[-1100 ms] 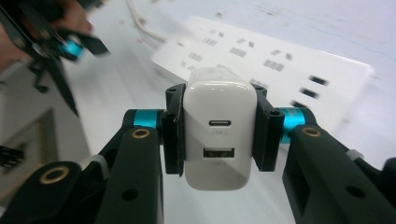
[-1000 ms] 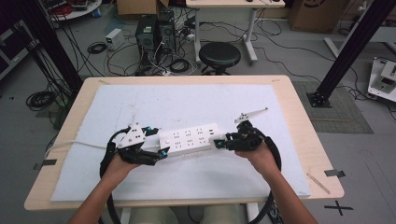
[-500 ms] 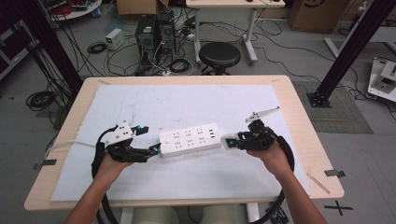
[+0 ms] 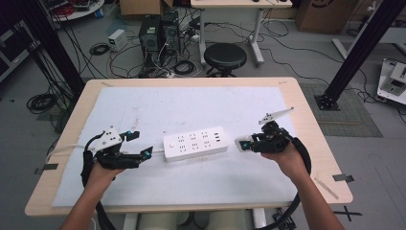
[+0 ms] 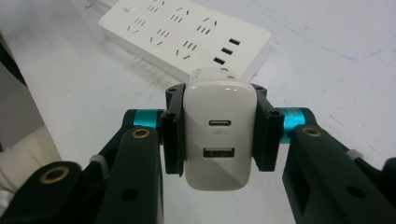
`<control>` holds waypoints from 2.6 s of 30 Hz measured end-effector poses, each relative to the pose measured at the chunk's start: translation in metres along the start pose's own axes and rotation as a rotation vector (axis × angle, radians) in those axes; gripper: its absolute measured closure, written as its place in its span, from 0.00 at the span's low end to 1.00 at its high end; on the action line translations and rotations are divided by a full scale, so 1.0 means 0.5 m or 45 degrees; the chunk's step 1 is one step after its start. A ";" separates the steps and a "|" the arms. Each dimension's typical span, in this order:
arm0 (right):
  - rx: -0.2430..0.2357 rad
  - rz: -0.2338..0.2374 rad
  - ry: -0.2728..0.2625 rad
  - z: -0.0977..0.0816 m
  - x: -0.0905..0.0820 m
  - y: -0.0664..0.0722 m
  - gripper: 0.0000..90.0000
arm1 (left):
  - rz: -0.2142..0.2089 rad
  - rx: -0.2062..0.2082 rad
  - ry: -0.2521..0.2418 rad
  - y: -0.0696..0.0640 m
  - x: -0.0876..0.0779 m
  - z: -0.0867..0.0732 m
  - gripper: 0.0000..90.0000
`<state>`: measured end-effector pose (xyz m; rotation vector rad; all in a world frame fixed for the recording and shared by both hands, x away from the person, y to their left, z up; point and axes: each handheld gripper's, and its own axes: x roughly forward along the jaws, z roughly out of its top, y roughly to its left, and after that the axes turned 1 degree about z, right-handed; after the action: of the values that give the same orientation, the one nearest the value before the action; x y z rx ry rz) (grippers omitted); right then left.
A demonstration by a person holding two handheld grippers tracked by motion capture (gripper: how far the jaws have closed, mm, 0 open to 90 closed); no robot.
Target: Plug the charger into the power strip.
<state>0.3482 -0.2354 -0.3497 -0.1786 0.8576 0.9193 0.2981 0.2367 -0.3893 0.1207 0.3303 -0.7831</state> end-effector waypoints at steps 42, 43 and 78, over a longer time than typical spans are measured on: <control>-0.535 0.066 0.373 0.211 0.115 0.019 0.70 | 0.010 -0.072 -0.006 0.028 0.000 -0.040 0.24; -0.544 0.071 0.373 0.216 0.120 0.020 0.70 | 0.008 -0.078 -0.004 0.030 -0.001 -0.042 0.24; -1.035 0.160 0.652 0.277 0.260 0.022 0.70 | -0.008 -0.113 -0.014 0.041 0.003 -0.060 0.24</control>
<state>0.4594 -0.0812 -0.3486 -1.1099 0.9211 1.3331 0.3064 0.2570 -0.4183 0.0323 0.3546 -0.7741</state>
